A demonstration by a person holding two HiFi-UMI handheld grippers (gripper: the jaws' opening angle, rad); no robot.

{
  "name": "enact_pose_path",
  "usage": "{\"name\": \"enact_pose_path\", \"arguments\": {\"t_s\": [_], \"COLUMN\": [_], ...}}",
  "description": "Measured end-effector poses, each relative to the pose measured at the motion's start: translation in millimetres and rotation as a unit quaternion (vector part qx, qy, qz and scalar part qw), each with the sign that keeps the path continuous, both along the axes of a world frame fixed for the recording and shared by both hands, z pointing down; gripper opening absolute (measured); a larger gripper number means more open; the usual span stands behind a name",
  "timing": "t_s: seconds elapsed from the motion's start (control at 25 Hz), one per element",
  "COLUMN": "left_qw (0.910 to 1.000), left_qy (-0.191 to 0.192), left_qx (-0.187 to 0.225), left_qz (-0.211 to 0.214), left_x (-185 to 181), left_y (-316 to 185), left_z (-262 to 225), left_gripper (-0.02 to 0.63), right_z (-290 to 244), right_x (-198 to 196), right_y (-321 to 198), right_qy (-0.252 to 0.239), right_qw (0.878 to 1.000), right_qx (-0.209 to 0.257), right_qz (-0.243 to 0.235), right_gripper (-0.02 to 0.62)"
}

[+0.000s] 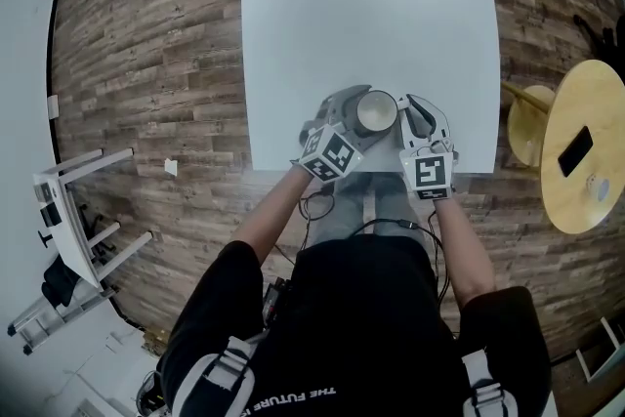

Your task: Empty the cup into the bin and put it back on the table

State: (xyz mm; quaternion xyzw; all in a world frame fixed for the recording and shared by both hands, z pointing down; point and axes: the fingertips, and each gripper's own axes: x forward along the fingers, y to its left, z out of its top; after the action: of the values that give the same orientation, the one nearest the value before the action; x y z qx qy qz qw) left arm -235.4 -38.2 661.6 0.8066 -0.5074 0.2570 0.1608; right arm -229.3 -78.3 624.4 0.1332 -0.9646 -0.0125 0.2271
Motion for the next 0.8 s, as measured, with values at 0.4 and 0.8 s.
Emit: {"name": "enact_pose_path", "arguments": {"t_s": [0.4, 0.8], "left_qw": [0.9963, 0.9779], "left_qy": [0.063, 0.105], "left_qx": [0.020, 0.032], "left_qz": [-0.054, -0.178], "left_x": [-21.2, -59.3], "left_y": [35.4, 73.0], "left_z": [-19.9, -70.9], "left_gripper": [0.387, 0.387], "right_z": [5.4, -14.9], "right_x": [-3.2, 37.5], "right_y": [13.3, 17.1], "right_qy": [0.010, 0.042], "right_qw": [0.999, 0.995], "right_qx": [-0.052, -0.080], "right_qz": [0.005, 0.031], "right_gripper": [0.052, 0.141]}}
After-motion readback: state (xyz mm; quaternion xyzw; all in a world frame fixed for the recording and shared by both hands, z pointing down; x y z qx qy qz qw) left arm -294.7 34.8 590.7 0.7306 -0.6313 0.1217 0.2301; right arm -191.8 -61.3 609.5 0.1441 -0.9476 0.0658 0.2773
